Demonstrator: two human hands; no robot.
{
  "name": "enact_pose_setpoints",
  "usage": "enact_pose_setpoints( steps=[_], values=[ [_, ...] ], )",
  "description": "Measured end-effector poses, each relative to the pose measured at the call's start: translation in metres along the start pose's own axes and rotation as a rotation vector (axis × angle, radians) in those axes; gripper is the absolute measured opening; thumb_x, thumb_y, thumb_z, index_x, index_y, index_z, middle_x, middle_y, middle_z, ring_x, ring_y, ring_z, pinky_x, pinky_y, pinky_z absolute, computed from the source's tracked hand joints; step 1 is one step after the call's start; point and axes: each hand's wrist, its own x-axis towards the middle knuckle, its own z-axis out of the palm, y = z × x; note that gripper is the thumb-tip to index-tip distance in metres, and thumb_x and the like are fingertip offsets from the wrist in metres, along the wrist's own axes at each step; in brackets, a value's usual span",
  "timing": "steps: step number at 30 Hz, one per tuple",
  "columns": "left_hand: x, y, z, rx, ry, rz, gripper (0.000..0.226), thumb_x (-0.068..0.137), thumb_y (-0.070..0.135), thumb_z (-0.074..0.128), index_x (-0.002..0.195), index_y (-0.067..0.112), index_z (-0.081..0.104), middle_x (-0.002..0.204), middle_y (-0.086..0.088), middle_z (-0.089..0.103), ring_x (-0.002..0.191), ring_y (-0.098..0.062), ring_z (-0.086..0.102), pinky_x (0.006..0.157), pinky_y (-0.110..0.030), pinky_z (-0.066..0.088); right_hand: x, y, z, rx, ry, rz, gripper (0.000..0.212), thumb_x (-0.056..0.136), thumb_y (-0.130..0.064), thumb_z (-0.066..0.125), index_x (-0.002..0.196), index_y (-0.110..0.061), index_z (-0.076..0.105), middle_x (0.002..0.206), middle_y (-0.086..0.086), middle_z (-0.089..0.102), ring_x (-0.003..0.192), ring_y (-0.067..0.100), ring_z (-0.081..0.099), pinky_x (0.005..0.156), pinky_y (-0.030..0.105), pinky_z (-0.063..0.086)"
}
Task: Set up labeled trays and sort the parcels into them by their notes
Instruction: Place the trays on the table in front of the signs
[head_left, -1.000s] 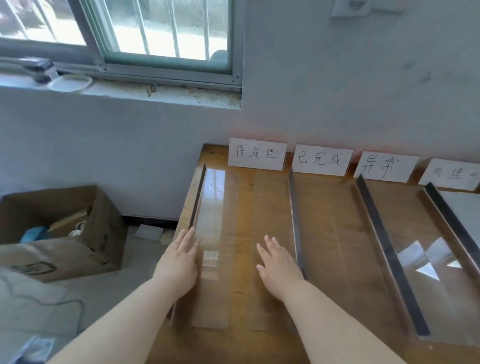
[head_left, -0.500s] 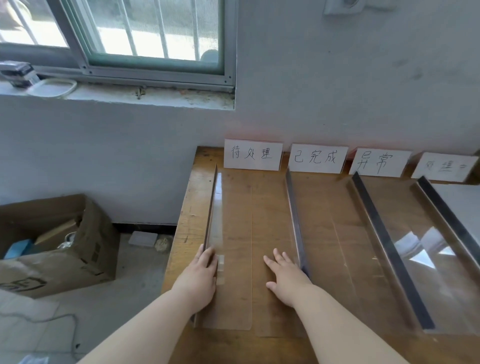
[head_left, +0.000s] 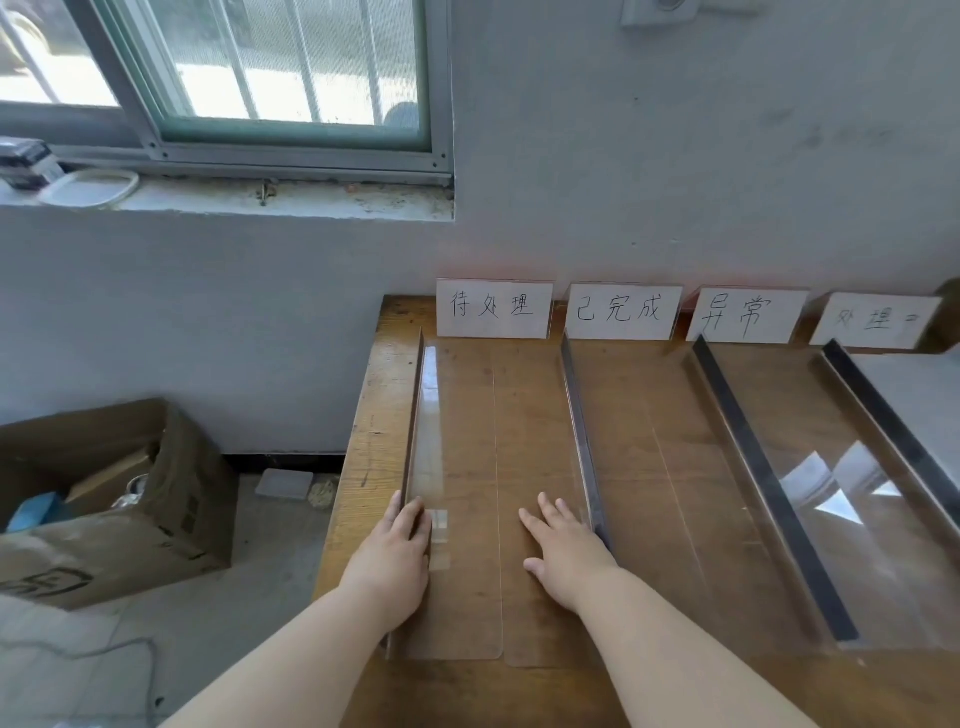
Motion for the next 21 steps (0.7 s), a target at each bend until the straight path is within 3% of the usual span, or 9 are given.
enact_pose_setpoints(
  steps=[5, 7, 10, 21],
  values=[
    [-0.002, 0.002, -0.007, 0.180, 0.064, 0.042, 0.057, 0.102, 0.040, 0.023, 0.154, 0.023, 0.008, 0.161, 0.002, -0.007, 0.143, -0.031, -0.024, 0.118, -0.042, -0.006, -0.013, -0.003, 0.001, 0.006, 0.077, -0.037, 0.061, 0.102, -0.035, 0.038, 0.153, -0.025, 0.006, 0.161, -0.002, -0.004, 0.148, 0.018, -0.002, 0.118, 0.037, 0.010],
    [-0.003, 0.007, -0.009, 0.192, 0.116, 0.071, 0.056, 0.101, 0.042, 0.020, 0.154, 0.025, 0.007, 0.161, 0.002, -0.007, 0.141, -0.026, -0.027, 0.118, -0.041, -0.010, -0.020, -0.004, -0.001, 0.030, 0.131, -0.039, 0.060, 0.102, -0.035, 0.035, 0.153, -0.025, 0.006, 0.161, -0.003, -0.004, 0.148, 0.016, -0.003, 0.118, 0.035, 0.009],
    [-0.003, 0.023, -0.016, 0.185, 0.153, 0.130, 0.056, 0.102, 0.040, 0.018, 0.153, 0.024, 0.000, 0.160, 0.001, -0.009, 0.137, -0.014, -0.029, 0.118, -0.038, -0.011, -0.030, 0.000, -0.007, 0.050, 0.200, -0.029, 0.058, 0.102, -0.037, 0.033, 0.153, -0.026, 0.006, 0.161, -0.004, -0.004, 0.148, 0.015, -0.004, 0.119, 0.033, 0.009],
    [-0.031, 0.132, -0.058, 0.145, 0.375, 0.215, 0.058, 0.102, 0.041, 0.020, 0.152, 0.028, -0.007, 0.160, 0.003, -0.011, 0.145, -0.015, -0.020, 0.117, -0.035, -0.012, -0.112, 0.050, -0.044, 0.407, 0.473, -0.006, 0.056, 0.101, -0.044, 0.031, 0.152, -0.034, 0.010, 0.160, -0.015, -0.002, 0.146, 0.004, -0.007, 0.116, 0.030, 0.016]
  ],
)
